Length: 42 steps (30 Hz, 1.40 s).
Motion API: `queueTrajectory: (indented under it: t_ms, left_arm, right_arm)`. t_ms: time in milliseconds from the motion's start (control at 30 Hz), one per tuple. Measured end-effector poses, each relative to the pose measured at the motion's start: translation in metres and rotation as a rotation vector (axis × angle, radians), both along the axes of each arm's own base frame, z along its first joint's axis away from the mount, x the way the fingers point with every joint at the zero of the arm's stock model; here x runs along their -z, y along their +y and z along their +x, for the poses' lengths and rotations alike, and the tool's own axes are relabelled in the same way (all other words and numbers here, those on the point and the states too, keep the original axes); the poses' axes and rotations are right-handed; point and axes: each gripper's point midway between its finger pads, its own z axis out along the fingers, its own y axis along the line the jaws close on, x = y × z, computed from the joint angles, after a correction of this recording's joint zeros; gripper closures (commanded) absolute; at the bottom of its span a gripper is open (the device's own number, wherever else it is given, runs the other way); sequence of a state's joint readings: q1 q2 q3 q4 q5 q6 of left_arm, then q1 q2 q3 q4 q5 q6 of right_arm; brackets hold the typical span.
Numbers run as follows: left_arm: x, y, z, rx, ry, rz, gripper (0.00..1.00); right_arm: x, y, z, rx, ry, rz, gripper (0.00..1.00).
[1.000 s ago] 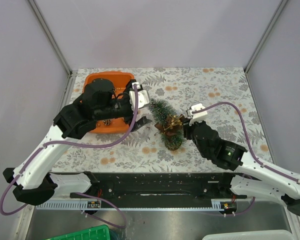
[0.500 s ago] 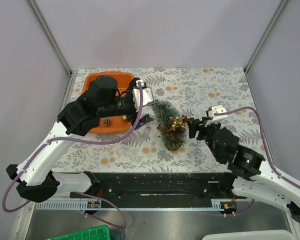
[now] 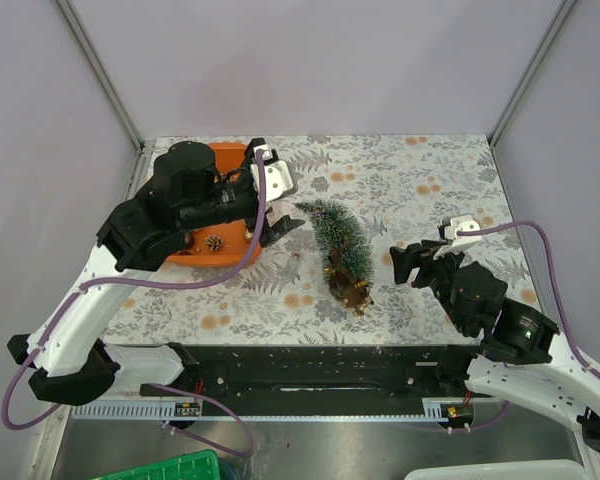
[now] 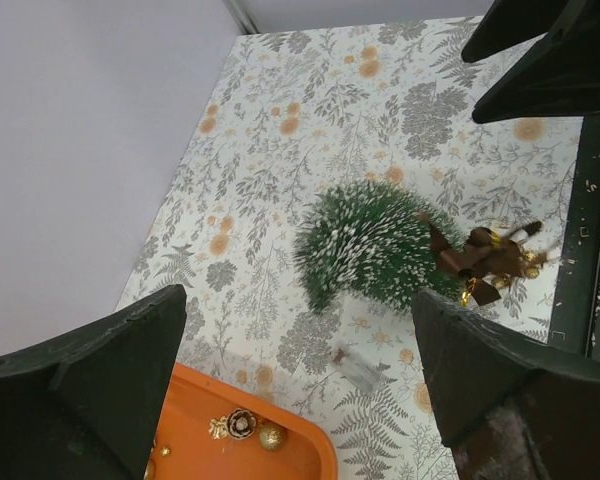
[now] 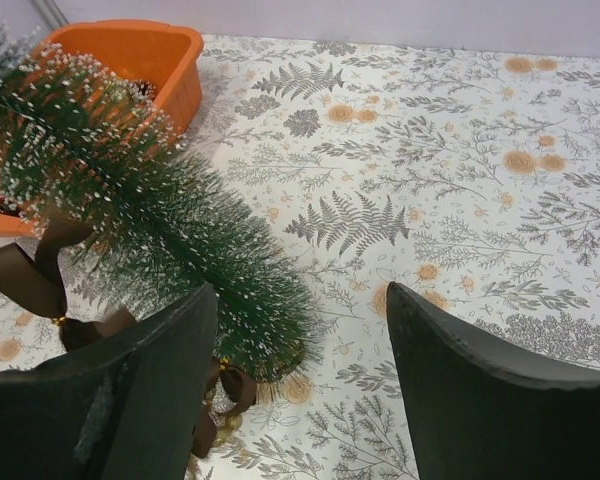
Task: Decorate the small christmas tree
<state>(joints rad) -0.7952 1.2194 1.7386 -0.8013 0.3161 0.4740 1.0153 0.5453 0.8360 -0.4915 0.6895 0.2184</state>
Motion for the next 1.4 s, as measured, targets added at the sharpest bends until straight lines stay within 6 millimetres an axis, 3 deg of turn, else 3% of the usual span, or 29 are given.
queueTrajectory:
  t_ms: [267,600,700,767,867,967,1067,1233,1400]
  left_arm:
    - [-0.002,0.02,0.018,-0.109,-0.019,0.008,0.01]
    - [-0.001,0.084,0.053,-0.342,-0.013,0.026,0.01]
    - [0.011,0.106,0.058,-0.398,0.001,0.04,0.01]
    - [0.026,0.12,0.061,-0.436,0.03,0.057,0.01]
    - [0.065,0.141,0.072,-0.501,0.122,0.103,0.01]
    - [0.112,0.159,0.092,-0.571,0.259,0.155,0.08]
    - [0.156,0.17,0.129,-0.634,0.393,0.192,0.12]
    - [0.222,0.176,0.173,-0.691,0.567,0.225,0.14]
    - [0.263,0.167,0.198,-0.694,0.66,0.221,0.14]
  right_arm:
    - [-0.014,-0.004,-0.002,0.0,-0.013,0.021,0.22]
    - [-0.013,-0.004,-0.003,0.0,-0.007,0.024,0.21]
    - [-0.013,-0.004,-0.003,0.001,-0.004,0.032,0.21]
    - [-0.014,-0.004,-0.004,0.002,-0.005,0.039,0.22]
    - [-0.016,-0.006,-0.005,0.002,-0.01,0.049,0.22]
    - [-0.017,-0.007,-0.006,0.002,-0.015,0.056,0.23]
    - [-0.018,-0.007,-0.006,0.001,-0.015,0.059,0.23]
    - [-0.021,-0.006,-0.005,0.001,-0.023,0.074,0.23]
    - [-0.027,-0.004,-0.003,0.002,-0.039,0.089,0.23]
